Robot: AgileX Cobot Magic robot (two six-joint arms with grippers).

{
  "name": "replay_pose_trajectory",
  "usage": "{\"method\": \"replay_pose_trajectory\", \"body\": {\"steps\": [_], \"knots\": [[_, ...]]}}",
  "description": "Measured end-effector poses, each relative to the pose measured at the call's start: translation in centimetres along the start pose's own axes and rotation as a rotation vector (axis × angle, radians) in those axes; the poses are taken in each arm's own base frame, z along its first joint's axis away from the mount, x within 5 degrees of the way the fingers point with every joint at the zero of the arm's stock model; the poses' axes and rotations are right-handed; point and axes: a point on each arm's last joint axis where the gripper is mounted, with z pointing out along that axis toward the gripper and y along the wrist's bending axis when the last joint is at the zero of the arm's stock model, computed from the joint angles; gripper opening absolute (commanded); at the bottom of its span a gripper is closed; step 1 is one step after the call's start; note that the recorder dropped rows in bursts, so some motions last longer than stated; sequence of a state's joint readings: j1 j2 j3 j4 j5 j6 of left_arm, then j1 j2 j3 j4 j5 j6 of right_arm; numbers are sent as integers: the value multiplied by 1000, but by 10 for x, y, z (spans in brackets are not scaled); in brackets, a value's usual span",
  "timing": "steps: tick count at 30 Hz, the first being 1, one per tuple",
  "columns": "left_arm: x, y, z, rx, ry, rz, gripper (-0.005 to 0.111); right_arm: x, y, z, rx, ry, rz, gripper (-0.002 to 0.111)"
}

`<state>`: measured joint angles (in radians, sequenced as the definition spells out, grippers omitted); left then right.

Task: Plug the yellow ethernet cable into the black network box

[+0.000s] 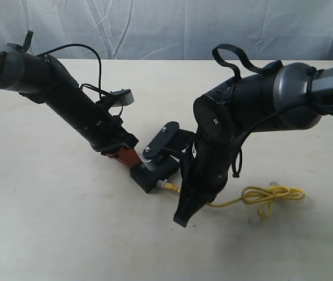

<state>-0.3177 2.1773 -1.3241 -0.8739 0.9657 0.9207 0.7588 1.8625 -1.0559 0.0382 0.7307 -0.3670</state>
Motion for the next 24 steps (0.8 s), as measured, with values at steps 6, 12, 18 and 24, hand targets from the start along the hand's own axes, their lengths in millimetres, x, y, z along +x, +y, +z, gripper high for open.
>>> {"method": "replay_pose_trajectory", "body": {"steps": [6,12,18,24], "knots": [[0,0,0,0,0,0,0,-1,0,0,3,-8,-7,-1],[0,0,0,0,0,0,0,-1,-1,0,7,-13,-12,-1],[0,0,0,-1,1,3,0,-1,-1,4,4,-5,-12,-1],[0,0,0,-1,1,3,0,-1,-1,11,1,8,-5,-1]]}}
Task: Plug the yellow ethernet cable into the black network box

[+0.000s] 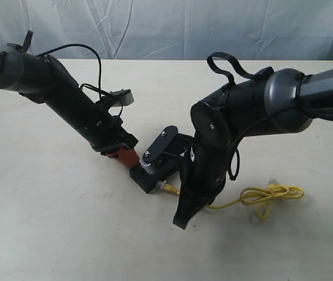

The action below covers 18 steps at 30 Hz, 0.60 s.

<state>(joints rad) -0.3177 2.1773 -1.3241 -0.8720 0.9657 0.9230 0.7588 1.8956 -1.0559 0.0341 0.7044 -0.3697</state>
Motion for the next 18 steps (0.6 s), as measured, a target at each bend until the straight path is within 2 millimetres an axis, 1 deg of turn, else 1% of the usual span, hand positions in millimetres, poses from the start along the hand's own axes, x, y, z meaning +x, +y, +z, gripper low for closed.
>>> {"method": "replay_pose_trajectory", "body": {"steps": [12,18], "knots": [[1,0,0,-4,7,7,0,1,-3,-3,39,3,77,-1],[1,0,0,4,13,7,0,-3,-4,-3,49,-38,94,-1]]}}
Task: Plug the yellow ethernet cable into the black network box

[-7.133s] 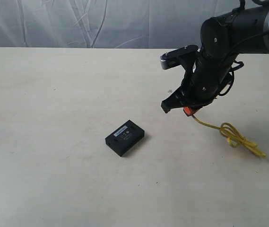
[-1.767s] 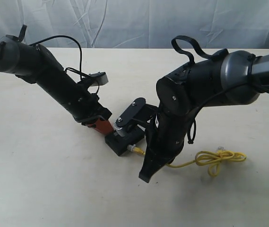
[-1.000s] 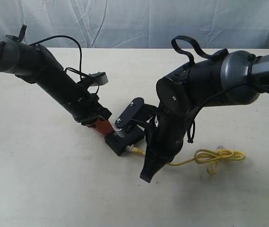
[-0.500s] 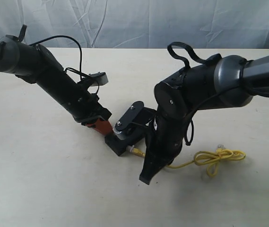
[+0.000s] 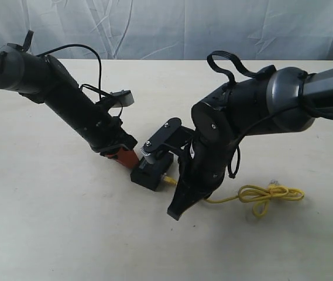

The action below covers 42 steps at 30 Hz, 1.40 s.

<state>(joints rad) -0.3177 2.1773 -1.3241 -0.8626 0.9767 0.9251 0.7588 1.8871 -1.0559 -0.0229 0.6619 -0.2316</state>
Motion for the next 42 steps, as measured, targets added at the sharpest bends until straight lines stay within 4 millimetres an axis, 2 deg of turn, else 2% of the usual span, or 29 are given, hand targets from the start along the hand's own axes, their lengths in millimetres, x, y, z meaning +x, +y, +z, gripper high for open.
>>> {"method": "replay_pose_trajectory", "body": {"steps": [19,22,26,32,35,39,42], "knots": [[-1,1,-1,-9,-3,6,0,-3,2,1,-17,-49,40,1],[-1,1,-1,-10,-2,6,0,-3,2,1,-17,-49,42,14],[-1,0,-1,-3,1,5,0,-8,1,1,-7,-98,46,38],[-1,0,-1,-2,2,5,0,-8,1,1,-6,-107,48,49],[-1,0,-1,-2,2,5,0,-9,1,-2,-6,-114,63,49],[0,1,-1,-18,10,17,0,-10,0,-21,1,-163,91,49],[0,2,-9,-41,8,16,0,-9,-1,-38,7,-196,113,41]]}}
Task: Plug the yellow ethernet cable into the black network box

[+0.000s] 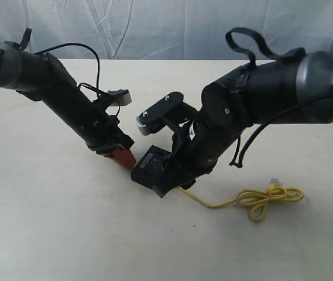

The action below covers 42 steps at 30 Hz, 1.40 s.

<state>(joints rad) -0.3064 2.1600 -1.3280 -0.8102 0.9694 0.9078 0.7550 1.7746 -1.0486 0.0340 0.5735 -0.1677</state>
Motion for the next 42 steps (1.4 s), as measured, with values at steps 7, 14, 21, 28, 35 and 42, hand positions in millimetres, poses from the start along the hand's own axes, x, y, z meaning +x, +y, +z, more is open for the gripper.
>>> {"method": "replay_pose_trajectory", "body": {"steps": [7,14,21,28,35,42], "knots": [[-3,-10,-61,-134,-98,-28,0,1,-30,-38,41,-95,215,0],[9,-31,-124,-376,-324,-118,0,16,-75,-72,104,-154,451,0],[53,-59,-180,-614,-481,-158,0,49,-110,-128,198,-197,611,0],[123,-107,-218,-744,-750,-128,0,96,-85,-199,306,-412,609,0],[193,-160,-226,-806,-1016,-14,0,164,-32,-240,383,-744,555,0],[236,-188,-225,-829,-1142,64,0,217,5,-241,412,-971,524,0]]}}
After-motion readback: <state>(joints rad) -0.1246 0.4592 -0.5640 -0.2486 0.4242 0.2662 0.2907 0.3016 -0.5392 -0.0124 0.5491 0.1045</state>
